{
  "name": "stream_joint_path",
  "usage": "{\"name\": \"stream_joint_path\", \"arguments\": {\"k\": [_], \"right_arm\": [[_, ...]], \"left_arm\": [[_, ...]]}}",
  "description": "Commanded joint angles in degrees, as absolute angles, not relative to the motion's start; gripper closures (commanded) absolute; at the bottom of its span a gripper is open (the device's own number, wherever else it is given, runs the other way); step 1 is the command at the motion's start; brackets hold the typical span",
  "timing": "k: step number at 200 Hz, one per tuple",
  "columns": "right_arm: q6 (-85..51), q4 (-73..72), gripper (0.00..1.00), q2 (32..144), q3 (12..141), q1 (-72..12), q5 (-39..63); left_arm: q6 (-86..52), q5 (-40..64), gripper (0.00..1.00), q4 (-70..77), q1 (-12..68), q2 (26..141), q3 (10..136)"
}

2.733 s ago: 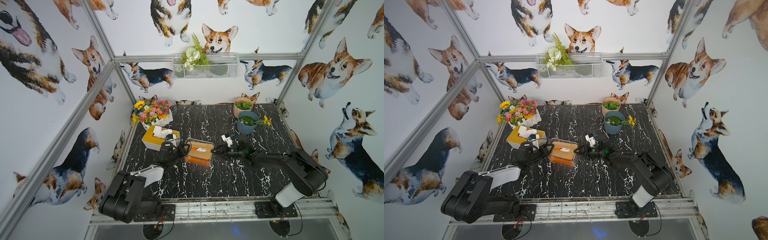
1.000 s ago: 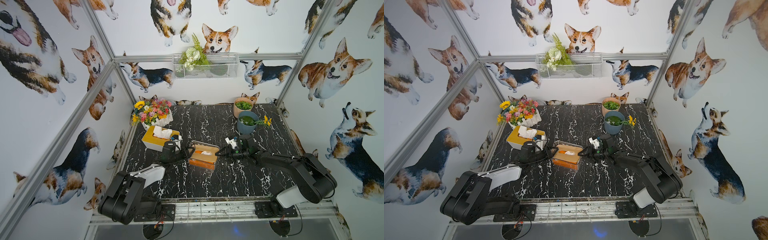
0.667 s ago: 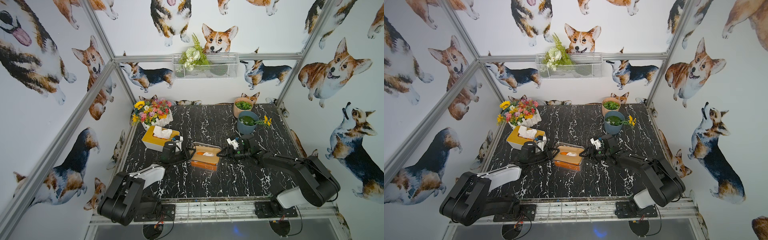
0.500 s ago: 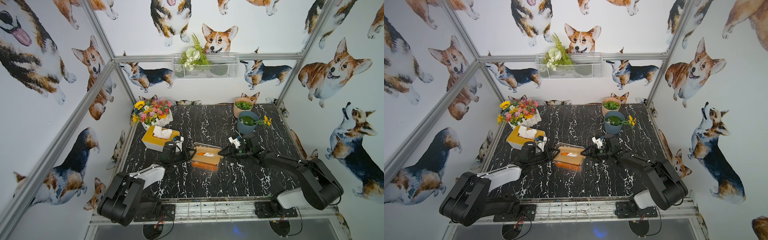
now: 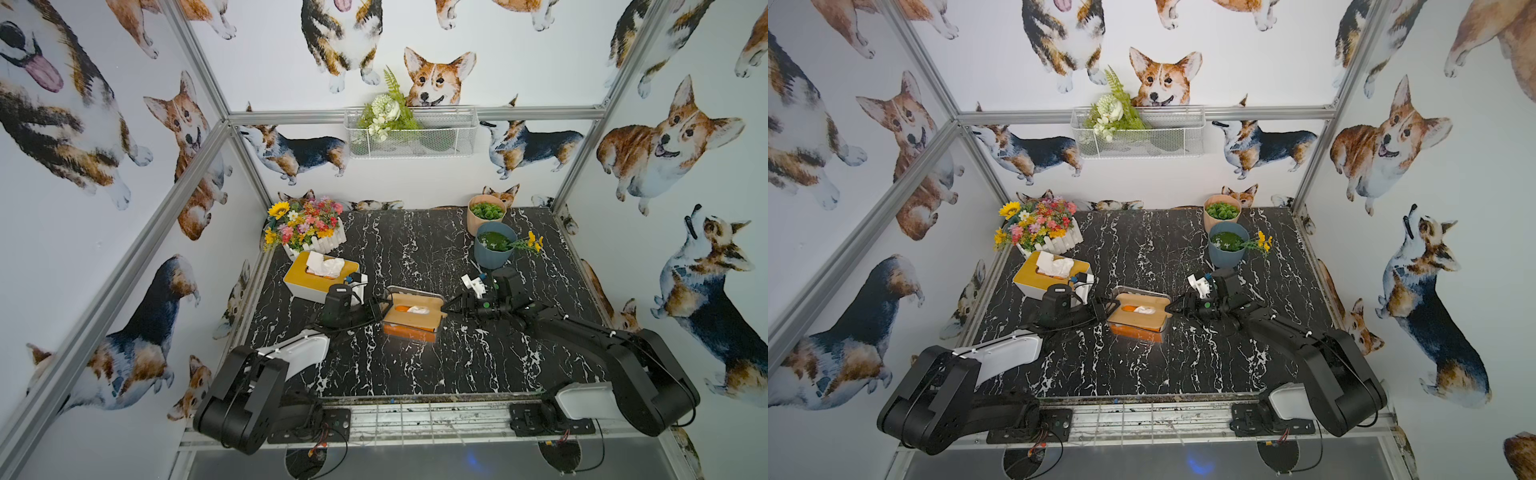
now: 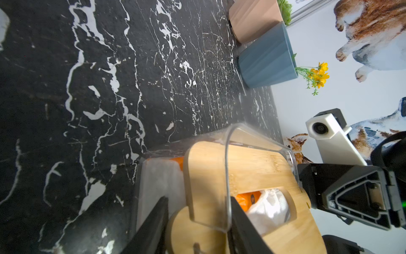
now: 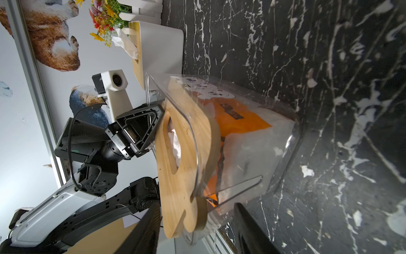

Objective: Put the tissue paper into the tissue box
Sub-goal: Close the box lid on the tissue box.

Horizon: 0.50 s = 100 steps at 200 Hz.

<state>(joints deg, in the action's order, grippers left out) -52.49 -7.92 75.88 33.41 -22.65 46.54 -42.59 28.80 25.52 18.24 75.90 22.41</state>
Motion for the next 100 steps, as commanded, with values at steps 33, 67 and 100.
{"name": "stream_joint_path", "arguments": {"k": [33,67,100], "right_arm": [[-53.33,-6.68,0.43,77.53,35.33,-26.22,47.45],[-54.23,-8.47,0.45,78.71,36.04,-27.43,46.87],[-54.23,-9.07,0.47,80.37,36.83,-27.66,47.05]], "left_arm": [[-41.92,30.02,0.54,24.61,18.20,75.33,22.22],[-41.84,29.85,0.54,24.52,18.19,75.49,22.20],[-42.01,30.23,0.54,25.22,18.20,76.37,22.12]]}}
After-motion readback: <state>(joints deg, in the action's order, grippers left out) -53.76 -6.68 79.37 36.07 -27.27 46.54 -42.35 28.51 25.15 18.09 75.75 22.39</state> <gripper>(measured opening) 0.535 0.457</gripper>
